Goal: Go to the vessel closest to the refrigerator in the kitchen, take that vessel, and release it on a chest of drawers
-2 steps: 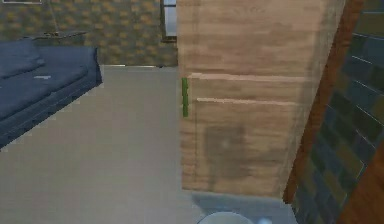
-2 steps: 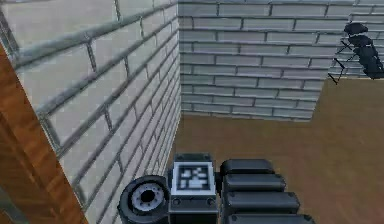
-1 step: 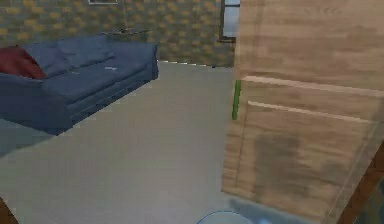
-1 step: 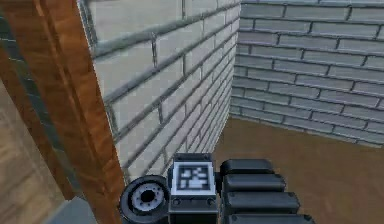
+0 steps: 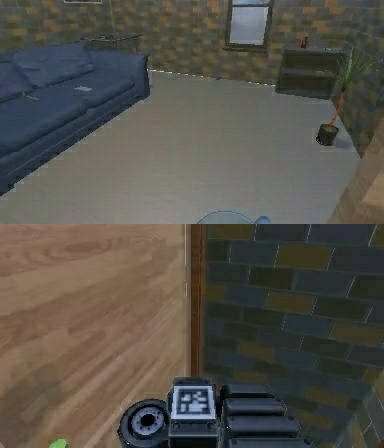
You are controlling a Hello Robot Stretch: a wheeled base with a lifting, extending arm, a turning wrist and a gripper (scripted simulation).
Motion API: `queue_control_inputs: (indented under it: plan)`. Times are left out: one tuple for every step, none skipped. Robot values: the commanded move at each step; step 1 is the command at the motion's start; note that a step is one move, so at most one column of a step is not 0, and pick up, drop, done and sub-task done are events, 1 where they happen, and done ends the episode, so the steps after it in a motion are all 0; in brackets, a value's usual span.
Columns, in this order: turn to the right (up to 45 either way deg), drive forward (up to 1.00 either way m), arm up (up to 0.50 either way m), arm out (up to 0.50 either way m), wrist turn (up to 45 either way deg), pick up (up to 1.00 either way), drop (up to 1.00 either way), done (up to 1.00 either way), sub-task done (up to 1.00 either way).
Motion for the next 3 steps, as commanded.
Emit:
queue_control_inputs:
  plan:
    - [0.0, 0.25, 0.0, 0.0, 0.0, 0.0, 0.0, 0.0, 0.0]
    - [15.0, 0.0, 0.0, 0.0, 0.0, 0.0, 0.0, 0.0, 0.0]
    - [0.0, 0.25, 0.0, 0.0, 0.0, 0.0, 0.0, 0.0, 0.0]
